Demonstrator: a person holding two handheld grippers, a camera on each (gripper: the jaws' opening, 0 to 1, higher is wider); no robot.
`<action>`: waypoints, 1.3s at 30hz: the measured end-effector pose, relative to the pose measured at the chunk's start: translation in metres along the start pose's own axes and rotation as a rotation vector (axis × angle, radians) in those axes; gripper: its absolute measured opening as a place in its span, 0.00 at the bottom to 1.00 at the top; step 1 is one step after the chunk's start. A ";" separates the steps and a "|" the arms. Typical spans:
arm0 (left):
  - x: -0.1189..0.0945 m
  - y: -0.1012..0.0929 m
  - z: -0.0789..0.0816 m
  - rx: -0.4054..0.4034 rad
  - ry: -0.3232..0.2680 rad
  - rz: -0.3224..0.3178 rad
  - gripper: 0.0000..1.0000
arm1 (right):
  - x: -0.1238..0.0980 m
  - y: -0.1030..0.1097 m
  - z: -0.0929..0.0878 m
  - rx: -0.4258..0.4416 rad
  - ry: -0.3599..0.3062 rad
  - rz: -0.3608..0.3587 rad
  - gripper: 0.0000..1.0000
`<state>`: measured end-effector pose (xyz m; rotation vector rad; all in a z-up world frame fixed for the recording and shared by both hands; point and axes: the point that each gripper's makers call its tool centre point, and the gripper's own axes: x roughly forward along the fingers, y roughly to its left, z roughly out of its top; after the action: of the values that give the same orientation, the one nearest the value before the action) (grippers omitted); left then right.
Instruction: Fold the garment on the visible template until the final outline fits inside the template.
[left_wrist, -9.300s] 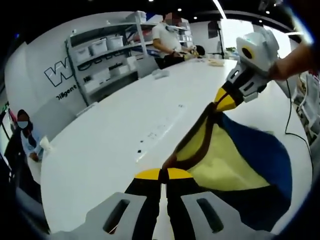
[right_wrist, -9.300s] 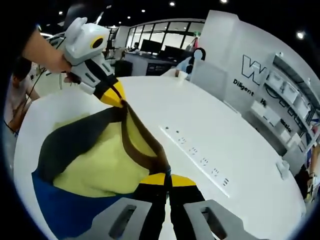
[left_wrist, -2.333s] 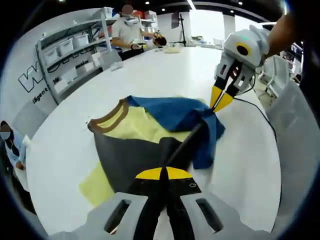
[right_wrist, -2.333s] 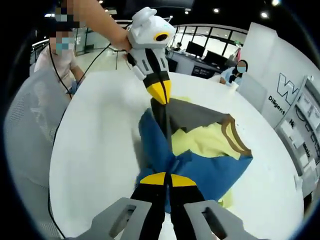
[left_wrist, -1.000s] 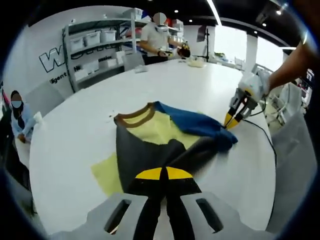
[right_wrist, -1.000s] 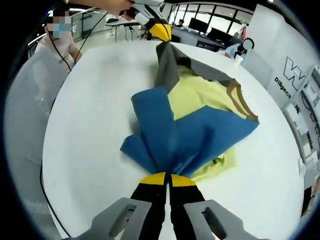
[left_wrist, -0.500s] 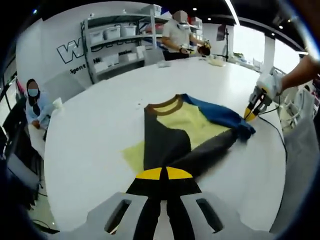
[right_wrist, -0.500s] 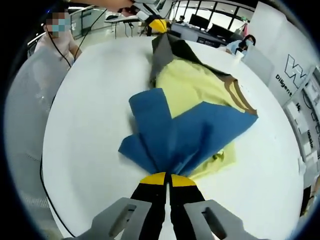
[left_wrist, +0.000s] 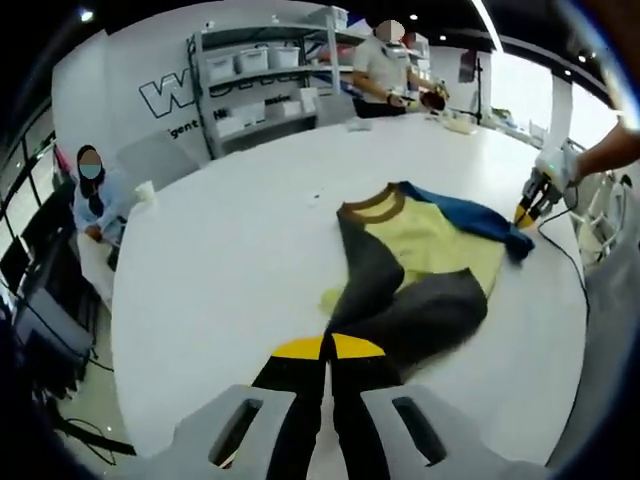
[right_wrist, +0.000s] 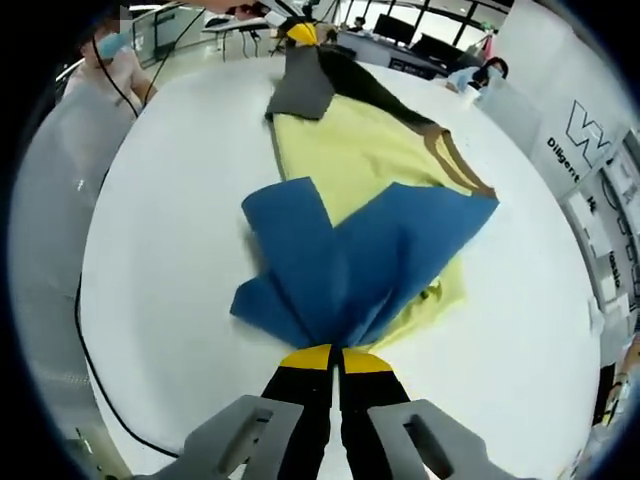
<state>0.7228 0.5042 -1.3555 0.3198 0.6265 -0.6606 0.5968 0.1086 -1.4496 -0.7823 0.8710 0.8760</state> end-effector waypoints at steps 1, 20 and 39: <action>-0.001 0.002 0.000 -0.001 -0.001 0.008 0.06 | -0.001 -0.002 -0.002 0.003 0.006 -0.004 0.00; 0.016 -0.004 -0.017 0.057 0.041 0.042 0.06 | -0.013 -0.024 0.011 0.078 -0.068 -0.088 0.00; 0.020 -0.047 -0.006 0.055 -0.003 -0.011 0.21 | -0.022 -0.022 0.036 0.110 -0.175 -0.106 0.14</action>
<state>0.7012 0.4623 -1.3765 0.3666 0.6082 -0.6900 0.6193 0.1234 -1.4102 -0.6397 0.7111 0.7837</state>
